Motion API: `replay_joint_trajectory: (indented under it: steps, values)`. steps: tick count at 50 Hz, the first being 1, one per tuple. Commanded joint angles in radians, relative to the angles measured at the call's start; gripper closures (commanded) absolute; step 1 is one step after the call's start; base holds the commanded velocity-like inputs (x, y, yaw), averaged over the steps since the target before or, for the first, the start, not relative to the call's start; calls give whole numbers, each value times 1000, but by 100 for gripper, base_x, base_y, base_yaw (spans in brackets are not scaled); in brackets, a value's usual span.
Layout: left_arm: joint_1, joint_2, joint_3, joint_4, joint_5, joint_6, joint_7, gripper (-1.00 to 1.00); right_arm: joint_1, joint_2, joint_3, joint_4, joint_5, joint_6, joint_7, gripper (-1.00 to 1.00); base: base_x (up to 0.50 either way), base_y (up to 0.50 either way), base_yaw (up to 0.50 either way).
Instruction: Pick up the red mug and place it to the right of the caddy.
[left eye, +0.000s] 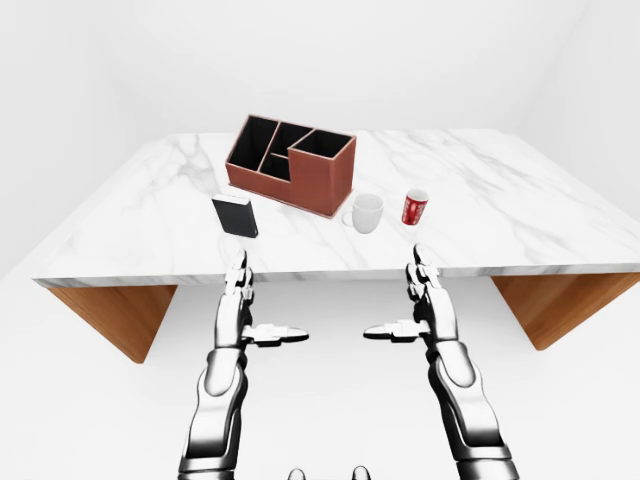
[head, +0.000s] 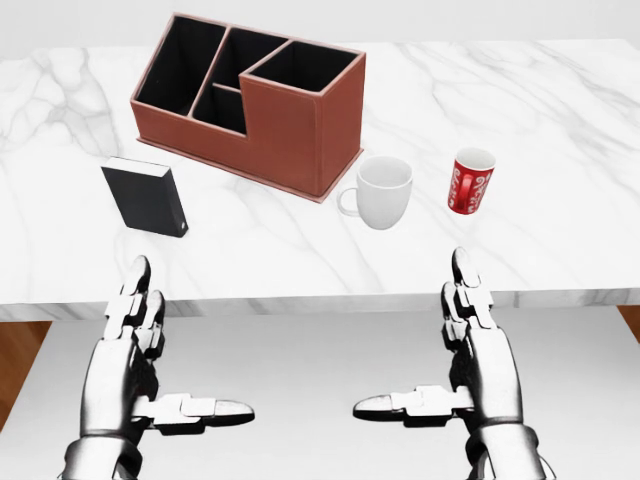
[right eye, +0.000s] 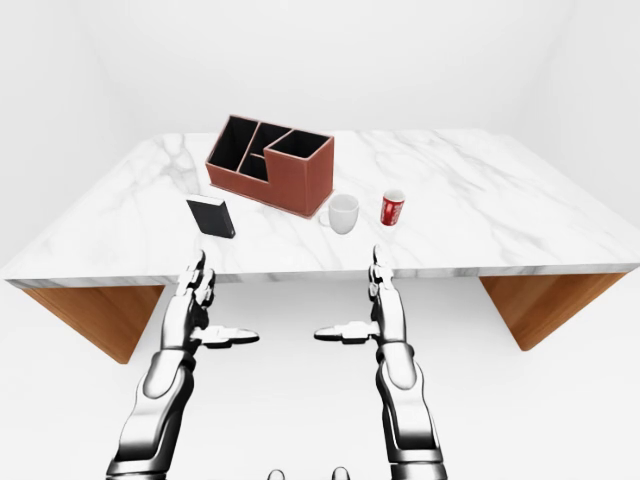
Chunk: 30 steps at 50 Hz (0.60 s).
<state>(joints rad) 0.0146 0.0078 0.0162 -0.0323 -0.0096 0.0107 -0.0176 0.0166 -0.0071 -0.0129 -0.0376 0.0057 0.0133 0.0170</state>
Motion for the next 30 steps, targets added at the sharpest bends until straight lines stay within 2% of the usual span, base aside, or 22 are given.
replay_joint_trajectory:
  steps: [1,4,7,10,22,30]
  values:
    - [54,9,26,-118,-16,38,-33,-100,50,-9,-19,-119,3,43,31,-98,0,0,0]
    - [70,7,22,-155,-12,49,-36,-100,57,-8,-19,-133,1,43,36,-99,0,0,0]
    - [101,5,18,-231,-11,77,-40,-100,71,-7,-18,-174,2,61,41,-99,0,0,0]
    - [129,2,17,-309,-10,77,-43,-100,87,-7,-20,-219,3,74,45,-99,0,0,0]
    - [252,-6,-18,-566,10,77,-54,-100,171,1,-46,-445,16,74,69,-98,0,0,0]
    - [300,-19,32,-708,-11,77,-80,-100,231,13,-58,-600,32,74,92,-98,0,0,0]
